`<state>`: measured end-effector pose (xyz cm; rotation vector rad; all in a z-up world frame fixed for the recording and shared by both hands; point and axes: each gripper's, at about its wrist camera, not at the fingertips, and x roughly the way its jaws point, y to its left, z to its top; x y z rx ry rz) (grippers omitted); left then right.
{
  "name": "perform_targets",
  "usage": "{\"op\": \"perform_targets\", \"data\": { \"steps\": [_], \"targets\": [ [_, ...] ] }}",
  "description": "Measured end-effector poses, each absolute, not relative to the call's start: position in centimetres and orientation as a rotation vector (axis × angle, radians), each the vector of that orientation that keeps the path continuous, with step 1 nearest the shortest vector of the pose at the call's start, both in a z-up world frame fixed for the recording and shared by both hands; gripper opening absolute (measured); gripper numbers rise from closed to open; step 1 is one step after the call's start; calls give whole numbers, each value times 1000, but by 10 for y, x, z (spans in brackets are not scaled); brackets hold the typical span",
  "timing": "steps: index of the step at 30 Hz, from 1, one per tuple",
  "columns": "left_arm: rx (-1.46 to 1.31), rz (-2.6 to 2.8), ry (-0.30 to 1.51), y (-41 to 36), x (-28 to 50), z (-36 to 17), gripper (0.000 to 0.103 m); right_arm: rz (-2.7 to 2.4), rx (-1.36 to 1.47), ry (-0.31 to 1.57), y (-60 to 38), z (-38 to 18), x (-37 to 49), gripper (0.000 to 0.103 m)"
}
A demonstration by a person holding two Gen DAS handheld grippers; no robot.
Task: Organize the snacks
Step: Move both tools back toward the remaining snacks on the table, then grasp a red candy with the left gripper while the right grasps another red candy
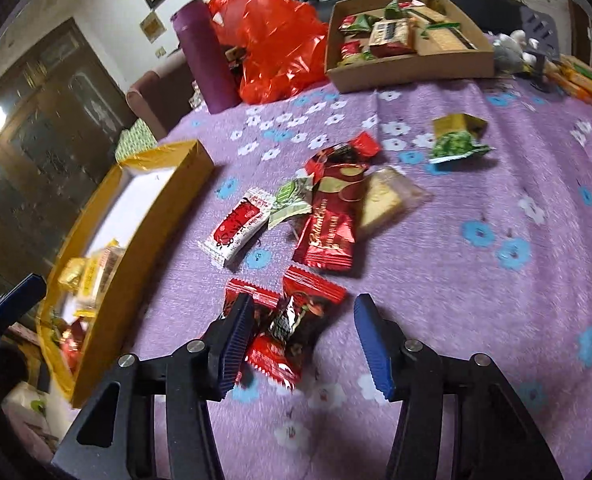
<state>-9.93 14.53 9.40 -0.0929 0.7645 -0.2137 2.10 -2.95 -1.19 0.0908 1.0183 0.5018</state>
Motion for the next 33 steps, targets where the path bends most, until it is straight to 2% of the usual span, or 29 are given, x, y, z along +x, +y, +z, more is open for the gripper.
{"op": "perform_targets", "data": {
  "steps": [1, 4, 15, 16, 17, 18, 20, 24, 28, 29, 33],
  "targets": [
    [-91, -215, 782, 142, -96, 89, 87, 495, 62, 1019, -24, -12, 22, 52],
    [-94, -222, 825, 136, -90, 77, 87, 483, -7, 991, -19, -13, 20, 25],
    [-34, -223, 963, 97, -46, 36, 86, 491, 201, 969, -77, -3, 28, 24],
    [-12, -212, 967, 92, -42, 33, 77, 501, 221, 965, -80, 0, 29, 24],
    [21, -203, 977, 85, -35, 29, 57, 508, 238, 962, -83, 2, 29, 24],
    [42, -198, 993, 80, -29, 23, 47, 516, 253, 961, -84, 3, 29, 24],
    [122, -191, 970, 69, -26, 19, 36, 531, 280, 964, -85, 4, 29, 24],
    [107, -192, 998, 70, -27, 17, 33, 542, 273, 940, -83, 9, 22, 24],
    [-20, -192, 963, 90, -45, 25, 32, 556, 260, 897, -81, 15, 19, 23],
    [-50, -199, 954, 95, -47, 31, 15, 562, 264, 893, -80, 15, 18, 23],
    [-173, -239, 902, 133, -67, 52, 14, 557, 222, 863, -70, 17, 9, 23]
  ]
}}
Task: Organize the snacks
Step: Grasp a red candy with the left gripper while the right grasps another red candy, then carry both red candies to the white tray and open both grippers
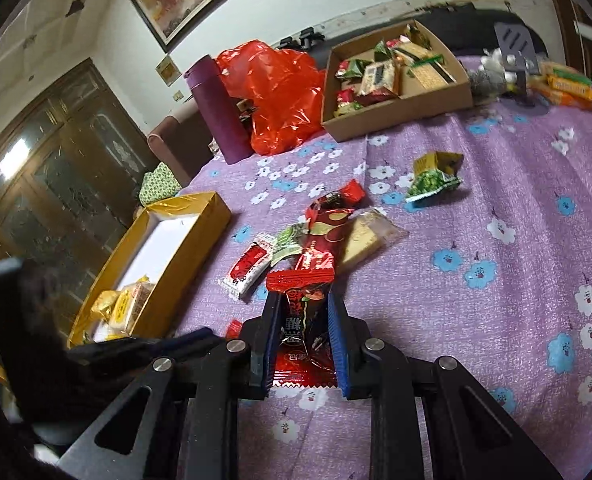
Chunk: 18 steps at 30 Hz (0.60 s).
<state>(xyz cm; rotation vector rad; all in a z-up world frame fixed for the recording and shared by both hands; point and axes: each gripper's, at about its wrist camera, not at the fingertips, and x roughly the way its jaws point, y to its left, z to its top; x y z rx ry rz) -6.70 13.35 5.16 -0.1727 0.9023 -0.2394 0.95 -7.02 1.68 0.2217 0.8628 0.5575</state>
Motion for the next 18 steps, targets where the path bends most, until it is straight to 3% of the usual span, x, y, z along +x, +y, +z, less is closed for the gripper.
{"op": "perform_targets", "data": {
  "steps": [9, 13, 18],
  "targets": [
    [-202, -285, 855, 166, -88, 71, 15, 519, 109, 800, -48, 41, -13, 23],
    [-112, -341, 941, 128, -67, 43, 36, 510, 134, 809, -52, 49, -20, 23],
    [42, -295, 988, 96, -49, 20, 37, 508, 125, 813, -57, 54, -31, 23]
  ]
}}
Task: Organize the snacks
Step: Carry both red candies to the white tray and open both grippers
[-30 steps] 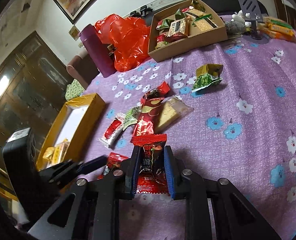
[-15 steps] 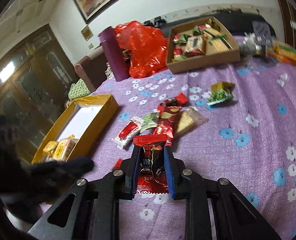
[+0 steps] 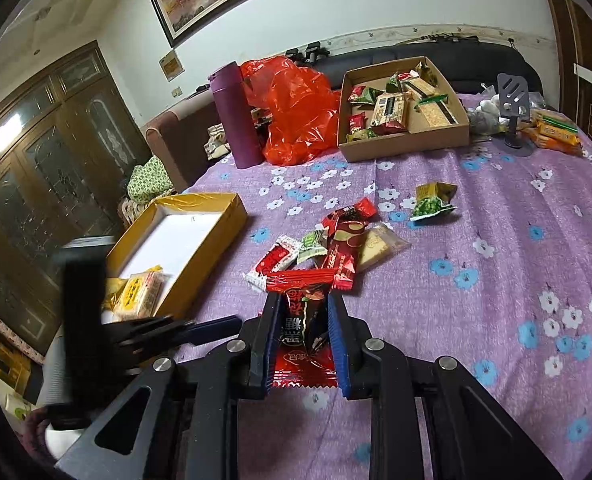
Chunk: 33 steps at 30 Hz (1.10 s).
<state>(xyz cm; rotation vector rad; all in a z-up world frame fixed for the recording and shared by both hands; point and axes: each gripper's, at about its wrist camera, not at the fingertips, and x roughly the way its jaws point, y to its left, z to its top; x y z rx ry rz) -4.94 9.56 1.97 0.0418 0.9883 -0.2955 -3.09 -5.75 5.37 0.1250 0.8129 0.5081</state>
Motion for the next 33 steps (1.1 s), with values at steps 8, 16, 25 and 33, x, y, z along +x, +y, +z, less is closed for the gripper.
{"op": "perform_targets", "data": {
  "steps": [8, 16, 25, 33],
  "targets": [
    [-2, -301, 935, 104, -67, 36, 21, 524, 110, 811, -60, 58, -38, 23],
    [-222, -247, 804, 188, -86, 82, 21, 579, 78, 831, -28, 64, -34, 23],
    [-338, -67, 831, 317, -54, 78, 21, 749, 23, 917, 81, 58, -19, 23],
    [-485, -24, 879, 373, -37, 46, 21, 775, -67, 1015, 172, 23, 3, 23]
  ]
}}
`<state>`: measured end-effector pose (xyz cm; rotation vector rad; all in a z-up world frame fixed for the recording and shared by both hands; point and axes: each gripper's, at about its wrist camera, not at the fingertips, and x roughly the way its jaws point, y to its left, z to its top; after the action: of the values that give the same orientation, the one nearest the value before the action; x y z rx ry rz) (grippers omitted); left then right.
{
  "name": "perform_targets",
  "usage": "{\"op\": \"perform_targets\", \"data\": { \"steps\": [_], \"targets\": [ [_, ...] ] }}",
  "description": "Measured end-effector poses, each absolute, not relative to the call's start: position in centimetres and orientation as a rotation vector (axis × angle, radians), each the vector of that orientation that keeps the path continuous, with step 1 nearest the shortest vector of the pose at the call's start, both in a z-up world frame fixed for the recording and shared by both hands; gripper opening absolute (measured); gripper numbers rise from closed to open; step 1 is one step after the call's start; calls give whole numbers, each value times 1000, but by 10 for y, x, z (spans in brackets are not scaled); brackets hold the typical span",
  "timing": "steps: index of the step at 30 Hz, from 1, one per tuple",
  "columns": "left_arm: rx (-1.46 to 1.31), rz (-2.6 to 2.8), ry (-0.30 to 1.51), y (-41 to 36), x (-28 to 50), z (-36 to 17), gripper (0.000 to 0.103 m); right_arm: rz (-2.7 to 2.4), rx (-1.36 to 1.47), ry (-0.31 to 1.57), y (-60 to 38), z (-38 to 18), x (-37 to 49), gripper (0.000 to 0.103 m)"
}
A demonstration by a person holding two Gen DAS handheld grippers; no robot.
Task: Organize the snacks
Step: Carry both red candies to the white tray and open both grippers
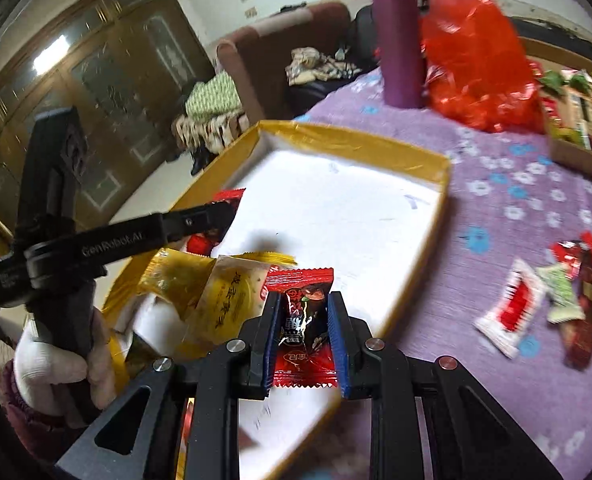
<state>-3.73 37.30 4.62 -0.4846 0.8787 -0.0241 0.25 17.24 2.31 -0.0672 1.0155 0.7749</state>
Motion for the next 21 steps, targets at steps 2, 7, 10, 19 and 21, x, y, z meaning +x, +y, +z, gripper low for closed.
{"op": "perform_targets", "data": {
  "steps": [2, 7, 10, 19, 21],
  "targets": [
    [-519, -25, 879, 382, -37, 44, 22, 763, -87, 1028, 183, 16, 4, 23],
    [-600, -50, 867, 394, -47, 46, 48, 749, -90, 1055, 192, 5, 8, 27],
    [-637, -44, 847, 393, -57, 52, 61, 764, -61, 1046, 187, 11, 6, 30],
    [-787, -184, 797, 350, -75, 68, 69, 706, 18, 961, 110, 38, 1, 39],
    [-782, -231, 797, 328, -77, 75, 69, 652, 48, 944, 76, 41, 6, 40]
  ]
}}
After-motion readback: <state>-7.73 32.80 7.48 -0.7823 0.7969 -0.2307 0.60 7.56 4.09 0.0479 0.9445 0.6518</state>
